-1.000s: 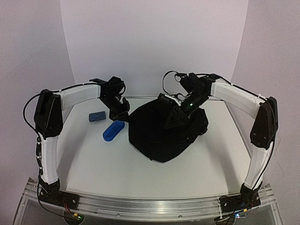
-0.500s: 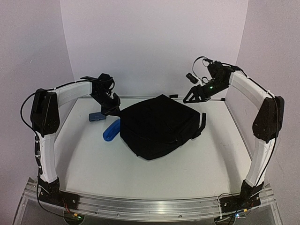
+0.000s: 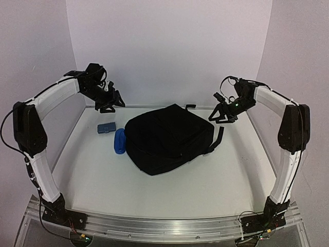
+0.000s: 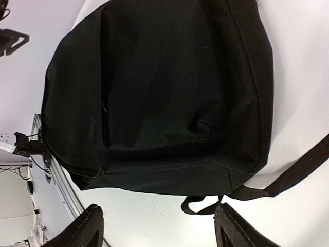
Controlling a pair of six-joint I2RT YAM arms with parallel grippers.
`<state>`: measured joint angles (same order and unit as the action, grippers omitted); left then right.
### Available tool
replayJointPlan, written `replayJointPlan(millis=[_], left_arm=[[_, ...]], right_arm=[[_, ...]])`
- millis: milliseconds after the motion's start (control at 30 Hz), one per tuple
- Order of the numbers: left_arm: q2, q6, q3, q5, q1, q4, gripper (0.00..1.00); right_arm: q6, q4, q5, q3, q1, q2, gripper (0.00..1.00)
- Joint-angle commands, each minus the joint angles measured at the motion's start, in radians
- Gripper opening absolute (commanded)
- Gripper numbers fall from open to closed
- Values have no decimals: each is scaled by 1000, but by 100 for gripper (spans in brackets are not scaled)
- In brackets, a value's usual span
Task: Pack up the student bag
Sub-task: Adjust the student bag at the center of the board, then zip the student bag at the center of the board.
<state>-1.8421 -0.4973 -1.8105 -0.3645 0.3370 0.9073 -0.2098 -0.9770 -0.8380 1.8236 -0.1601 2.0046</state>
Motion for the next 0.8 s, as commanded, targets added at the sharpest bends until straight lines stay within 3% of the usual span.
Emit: replayJointPlan(millis=[0,233,400,567,767], left_arm=[[163,-52,207,-45,13,-59,56],[279,-285,543,-39,13,-282,45],[263,-410,656,-33,15,-400,36],[163,-431,611,-43,56,-480,34],[71,-409,475,-49,112,-481,42]], right_arm=[[8,56,-59,17,-33,-77,70],[-33,96,39,167,-251,-19,56],[11,161,96,291,-395,83,45],[66,215,108,358,-476,177,39],[131,285,105,353,-525,228,38]])
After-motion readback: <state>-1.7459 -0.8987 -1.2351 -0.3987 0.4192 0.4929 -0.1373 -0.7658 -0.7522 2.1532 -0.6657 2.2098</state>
